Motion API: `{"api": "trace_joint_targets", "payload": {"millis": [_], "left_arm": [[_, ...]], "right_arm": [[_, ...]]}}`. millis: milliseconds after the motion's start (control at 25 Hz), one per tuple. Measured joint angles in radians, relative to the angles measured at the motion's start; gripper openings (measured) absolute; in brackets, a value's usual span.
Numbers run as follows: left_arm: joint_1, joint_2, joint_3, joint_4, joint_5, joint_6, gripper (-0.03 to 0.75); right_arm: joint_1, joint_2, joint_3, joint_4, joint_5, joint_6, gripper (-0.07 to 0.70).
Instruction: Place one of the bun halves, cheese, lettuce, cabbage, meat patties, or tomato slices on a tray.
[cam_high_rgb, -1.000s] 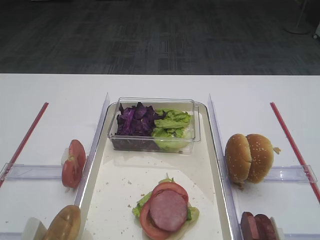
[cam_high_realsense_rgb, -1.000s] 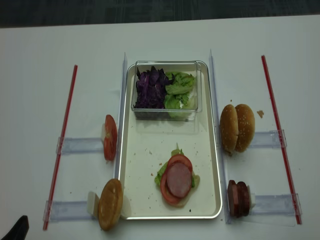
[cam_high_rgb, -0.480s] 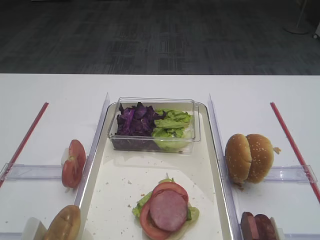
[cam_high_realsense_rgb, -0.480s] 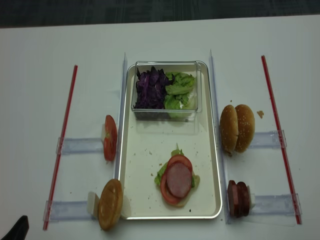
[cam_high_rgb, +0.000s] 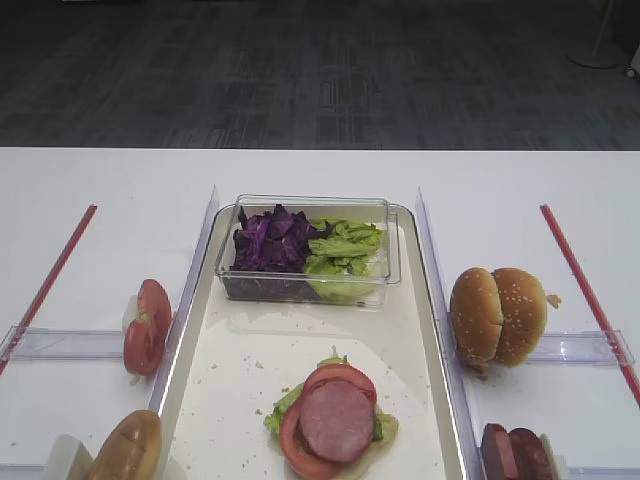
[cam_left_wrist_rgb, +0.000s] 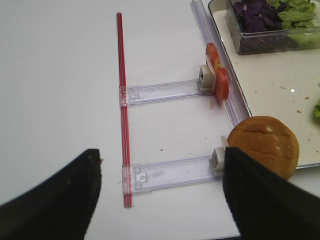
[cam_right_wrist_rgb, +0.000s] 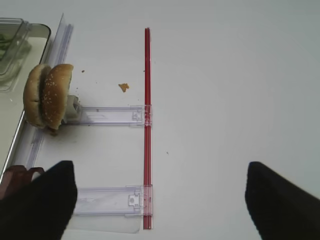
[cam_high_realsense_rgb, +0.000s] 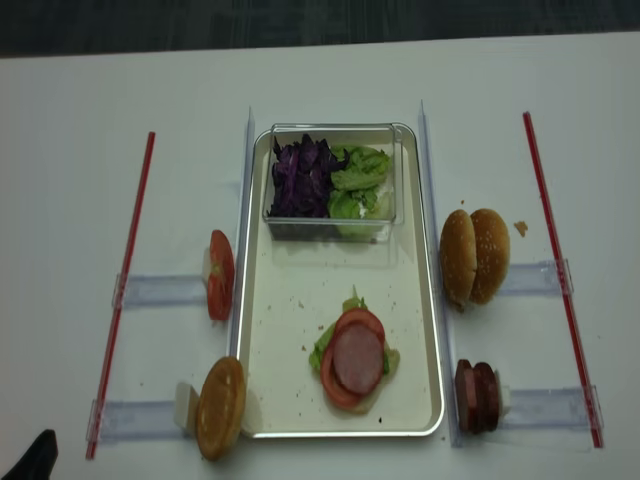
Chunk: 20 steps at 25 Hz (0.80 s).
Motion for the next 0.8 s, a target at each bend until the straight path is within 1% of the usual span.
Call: {"api": "trace_joint_targets", "payload": {"millis": [120,520,680,800], "left_arm": [[0.0,0.0,0.0,0.0,0.0,0.0,0.473],[0.0,0.0,0.0,0.0,0.0,0.0,0.473],[0.0,0.0,0.0,0.0,0.0,0.0,0.473],[0.0,0.0,0.0,0.0,0.0,0.0,0.473]], "right_arm": [[0.0,-0.027,0.0,0.0,0.002,0.0,0.692],[0.0,-0.029,0.0,0.0,0.004,0.0,0.692],[0.028,-0.029,0.0,0.0,0.004,0.0,0.692],[0.03,-0.029,0.0,0.0,0.004,0.0,0.692]]}}
